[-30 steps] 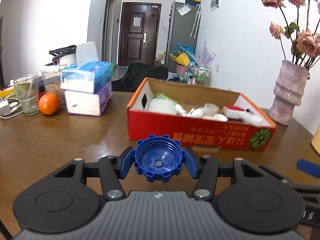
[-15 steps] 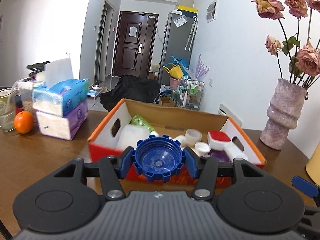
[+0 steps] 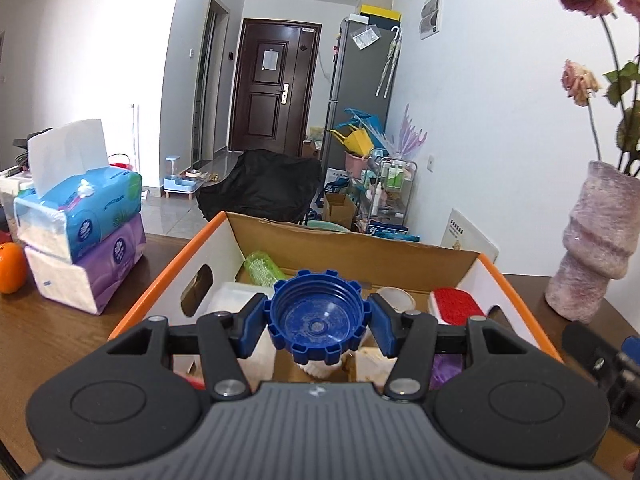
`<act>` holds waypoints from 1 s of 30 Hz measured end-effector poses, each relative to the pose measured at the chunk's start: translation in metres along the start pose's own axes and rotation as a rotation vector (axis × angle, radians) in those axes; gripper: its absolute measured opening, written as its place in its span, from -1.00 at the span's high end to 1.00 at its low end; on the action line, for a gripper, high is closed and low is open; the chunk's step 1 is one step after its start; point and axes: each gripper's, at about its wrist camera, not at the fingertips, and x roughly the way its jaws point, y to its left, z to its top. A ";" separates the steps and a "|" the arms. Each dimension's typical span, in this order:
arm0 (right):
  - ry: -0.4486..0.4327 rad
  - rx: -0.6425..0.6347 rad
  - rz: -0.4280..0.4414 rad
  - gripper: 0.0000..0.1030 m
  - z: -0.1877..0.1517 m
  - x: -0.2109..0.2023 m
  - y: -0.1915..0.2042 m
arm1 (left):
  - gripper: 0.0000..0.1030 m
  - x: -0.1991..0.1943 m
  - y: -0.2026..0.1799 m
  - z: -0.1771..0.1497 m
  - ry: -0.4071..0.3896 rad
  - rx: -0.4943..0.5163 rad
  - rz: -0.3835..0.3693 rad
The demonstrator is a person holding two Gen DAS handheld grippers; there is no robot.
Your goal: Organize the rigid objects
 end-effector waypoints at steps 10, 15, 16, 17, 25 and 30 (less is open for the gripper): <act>0.018 -0.004 -0.005 -1.00 0.002 0.031 -0.003 | -0.84 0.020 0.005 0.006 0.006 0.026 0.030; 0.018 -0.002 -0.001 -1.00 0.002 0.030 -0.004 | -1.00 0.011 0.007 0.008 -0.004 0.022 0.037; 0.019 -0.003 -0.001 -1.00 0.002 0.029 -0.004 | -1.00 0.010 0.007 0.008 -0.001 0.026 0.041; 0.019 -0.005 -0.002 -1.00 0.002 0.029 -0.004 | -1.00 0.009 0.007 0.008 0.001 0.029 0.046; 0.019 -0.027 0.000 -1.00 0.004 0.009 -0.002 | -1.00 -0.022 0.017 0.012 -0.028 0.032 0.050; 0.023 -0.041 0.016 -1.00 0.007 -0.023 0.003 | -1.00 -0.062 0.019 0.009 -0.053 0.057 0.042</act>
